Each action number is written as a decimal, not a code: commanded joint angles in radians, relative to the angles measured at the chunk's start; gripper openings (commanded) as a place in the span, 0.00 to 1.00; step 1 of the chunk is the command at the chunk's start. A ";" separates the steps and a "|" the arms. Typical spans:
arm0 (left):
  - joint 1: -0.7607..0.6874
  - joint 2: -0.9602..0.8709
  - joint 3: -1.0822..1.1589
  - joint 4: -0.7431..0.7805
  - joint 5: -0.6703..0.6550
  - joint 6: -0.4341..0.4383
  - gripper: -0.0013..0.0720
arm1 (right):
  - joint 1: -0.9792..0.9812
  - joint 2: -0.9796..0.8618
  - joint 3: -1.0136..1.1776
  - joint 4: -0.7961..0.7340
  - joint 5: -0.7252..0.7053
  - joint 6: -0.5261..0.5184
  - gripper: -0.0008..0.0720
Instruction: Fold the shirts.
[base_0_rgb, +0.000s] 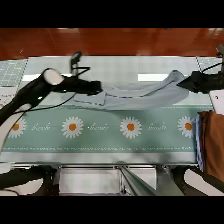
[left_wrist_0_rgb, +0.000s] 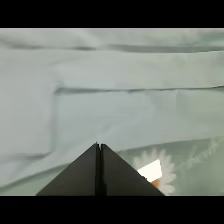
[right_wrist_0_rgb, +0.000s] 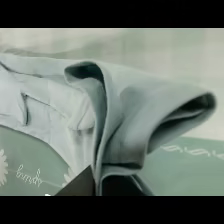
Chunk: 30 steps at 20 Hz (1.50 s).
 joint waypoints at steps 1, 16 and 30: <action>-0.170 -0.287 0.336 0.010 -0.129 -0.064 0.06 | -0.001 0.194 -0.084 -0.006 0.032 0.018 0.04; -0.385 -0.612 0.784 0.053 -0.365 -0.202 0.06 | 0.000 0.366 -0.111 0.060 0.077 0.059 0.04; 0.343 0.536 -0.282 0.356 -0.267 -0.164 0.06 | 0.678 -0.241 0.205 0.233 -0.325 0.071 0.04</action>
